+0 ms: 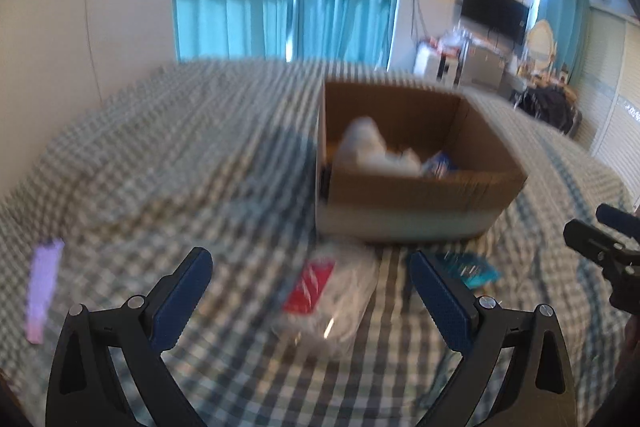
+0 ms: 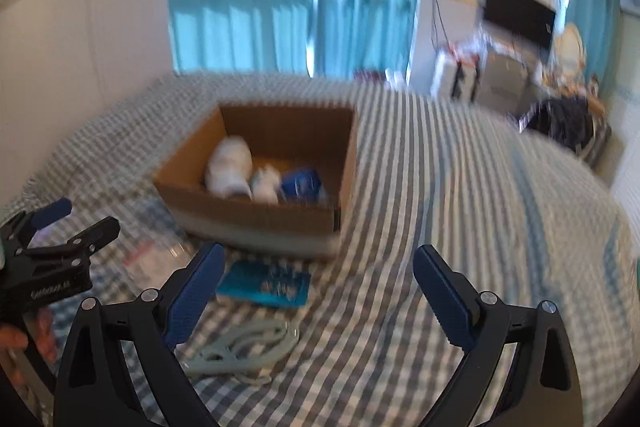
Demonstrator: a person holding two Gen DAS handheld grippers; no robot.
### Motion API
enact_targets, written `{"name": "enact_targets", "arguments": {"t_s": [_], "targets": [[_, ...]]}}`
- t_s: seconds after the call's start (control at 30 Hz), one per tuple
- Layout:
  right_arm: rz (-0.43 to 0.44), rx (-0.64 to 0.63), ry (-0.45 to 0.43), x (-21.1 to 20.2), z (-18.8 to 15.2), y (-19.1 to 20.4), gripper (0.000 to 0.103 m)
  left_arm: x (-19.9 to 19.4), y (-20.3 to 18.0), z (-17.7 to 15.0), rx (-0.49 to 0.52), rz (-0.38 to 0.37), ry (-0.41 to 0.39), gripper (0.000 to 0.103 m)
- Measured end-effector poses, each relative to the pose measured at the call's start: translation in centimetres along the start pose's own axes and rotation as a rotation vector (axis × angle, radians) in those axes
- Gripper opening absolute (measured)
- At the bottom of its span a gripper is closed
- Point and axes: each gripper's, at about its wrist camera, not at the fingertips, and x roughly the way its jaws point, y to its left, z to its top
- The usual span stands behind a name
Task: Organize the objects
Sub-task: 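Grasp the clear plastic cup with the left tool while the right tool grasps the green hand grip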
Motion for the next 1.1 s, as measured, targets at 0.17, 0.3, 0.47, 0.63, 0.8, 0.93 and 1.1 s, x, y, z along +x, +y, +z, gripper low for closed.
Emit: {"name": "enact_targets", "arguments": {"t_s": [0.17,0.3,0.47,0.63,0.8,0.93,1.1], "targets": [[0.008,0.001,0.090,4.0,-2.3,0.8,0.096,3.6,-0.2,-2.0,-0.001,-0.026,0.070,0.102],[0.010,0.007,0.117,5.5,-3.2,1.1,0.096,5.9,-0.4,-2.6,-0.015,-0.050,0.124,0.092],[0.007,0.007,0.128,5.4,-3.9,1.1,0.096,6.6,-1.7,-3.2,0.056,-0.061,0.156,0.075],[0.019,-0.020,0.141,4.5,-5.2,1.9,0.096,4.5,-1.9,-4.0,0.039,-0.090,0.135,0.072],[0.034,-0.020,0.182,4.1,-6.5,2.6,0.096,1.6,-1.8,-4.4,0.016,-0.077,0.101,0.064],[0.054,-0.007,0.252,5.3,-7.7,3.6,0.096,0.5,-1.3,-4.1,0.014,-0.098,0.072,0.062],[0.081,0.048,0.275,7.0,-8.0,4.4,0.096,0.9,-0.1,-4.3,-0.023,-0.121,0.096,0.062]]}}
